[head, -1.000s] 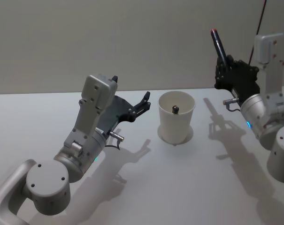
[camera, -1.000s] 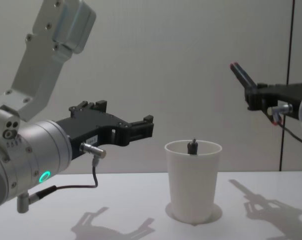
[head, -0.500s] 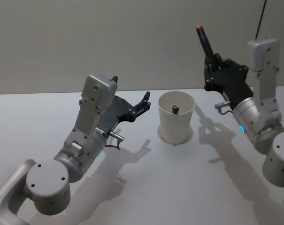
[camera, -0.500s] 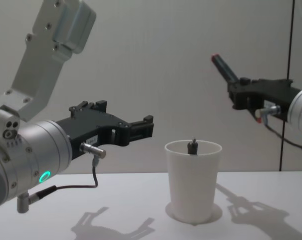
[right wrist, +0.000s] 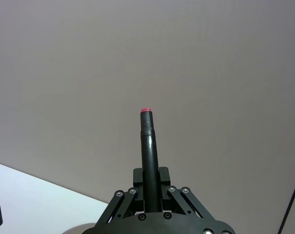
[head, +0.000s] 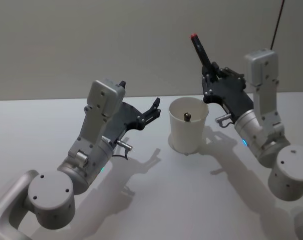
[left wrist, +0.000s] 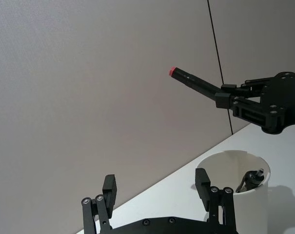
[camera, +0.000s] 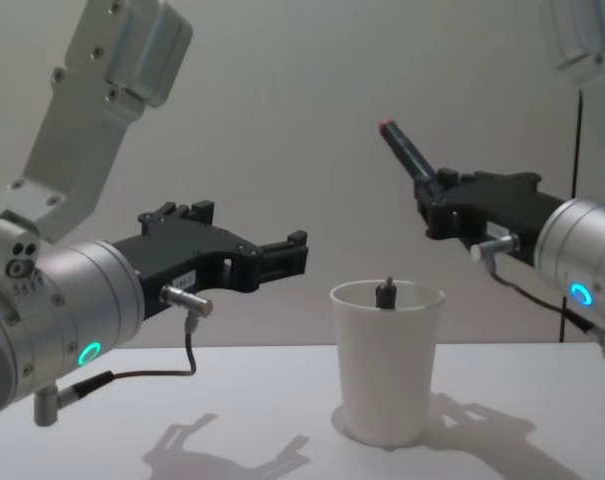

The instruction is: Place the pen into the pen holder.

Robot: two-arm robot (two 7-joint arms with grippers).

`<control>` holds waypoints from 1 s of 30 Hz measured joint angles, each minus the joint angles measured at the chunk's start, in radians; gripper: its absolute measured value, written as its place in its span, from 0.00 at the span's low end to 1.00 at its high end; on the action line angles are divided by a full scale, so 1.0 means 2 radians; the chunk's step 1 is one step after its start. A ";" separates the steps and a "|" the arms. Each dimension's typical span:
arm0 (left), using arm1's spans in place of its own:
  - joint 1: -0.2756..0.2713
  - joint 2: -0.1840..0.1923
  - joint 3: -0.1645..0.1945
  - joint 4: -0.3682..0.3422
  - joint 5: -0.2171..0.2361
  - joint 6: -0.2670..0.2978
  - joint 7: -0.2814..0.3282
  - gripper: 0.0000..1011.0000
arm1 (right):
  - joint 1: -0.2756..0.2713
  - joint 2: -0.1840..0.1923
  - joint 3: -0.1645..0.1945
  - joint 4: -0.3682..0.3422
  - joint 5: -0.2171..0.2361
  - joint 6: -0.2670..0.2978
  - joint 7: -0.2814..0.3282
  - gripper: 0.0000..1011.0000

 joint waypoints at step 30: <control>0.000 0.000 0.000 0.000 0.000 0.000 0.000 0.99 | 0.029 -0.015 -0.012 0.089 -0.031 -0.111 0.007 0.18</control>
